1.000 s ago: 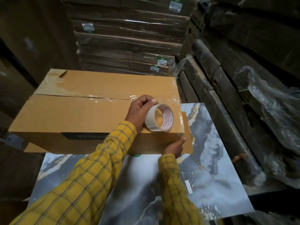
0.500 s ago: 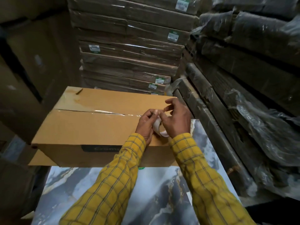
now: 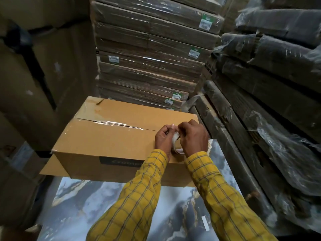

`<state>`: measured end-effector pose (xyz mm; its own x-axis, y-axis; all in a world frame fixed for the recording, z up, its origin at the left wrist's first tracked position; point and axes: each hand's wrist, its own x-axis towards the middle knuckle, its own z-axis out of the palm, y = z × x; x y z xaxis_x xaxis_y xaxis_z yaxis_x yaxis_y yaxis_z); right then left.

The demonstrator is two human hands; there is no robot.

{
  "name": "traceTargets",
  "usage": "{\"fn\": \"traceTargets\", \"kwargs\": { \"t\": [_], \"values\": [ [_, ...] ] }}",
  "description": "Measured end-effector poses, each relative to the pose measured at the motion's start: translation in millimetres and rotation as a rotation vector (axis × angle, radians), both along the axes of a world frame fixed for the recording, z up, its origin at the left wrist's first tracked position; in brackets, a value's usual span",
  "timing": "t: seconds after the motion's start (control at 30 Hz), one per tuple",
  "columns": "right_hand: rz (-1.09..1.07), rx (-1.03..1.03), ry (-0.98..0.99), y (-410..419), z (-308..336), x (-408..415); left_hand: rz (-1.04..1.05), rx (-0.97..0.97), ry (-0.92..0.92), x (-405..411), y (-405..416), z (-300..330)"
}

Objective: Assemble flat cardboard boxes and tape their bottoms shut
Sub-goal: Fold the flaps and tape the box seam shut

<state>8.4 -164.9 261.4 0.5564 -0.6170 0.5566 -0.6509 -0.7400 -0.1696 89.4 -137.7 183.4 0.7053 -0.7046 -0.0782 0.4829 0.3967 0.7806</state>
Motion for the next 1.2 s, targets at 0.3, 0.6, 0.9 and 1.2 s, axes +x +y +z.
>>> {"fn": "traceTargets", "kwargs": {
  "t": [0.3,0.6,0.9,1.2],
  "values": [
    [-0.061,0.128,0.091,-7,-5,3,0.134,0.091,-0.167,-8,3,6],
    [0.1,0.201,-0.122,23,-48,-42,0.172,0.156,-0.162,-10,0,6],
    [0.22,0.242,-0.21,-34,-50,-70,0.123,0.276,-0.423,-25,-4,0],
    [-0.034,0.302,-0.12,-152,-98,-160,-0.411,0.724,-1.87,-50,-9,-6]
  ]
}}
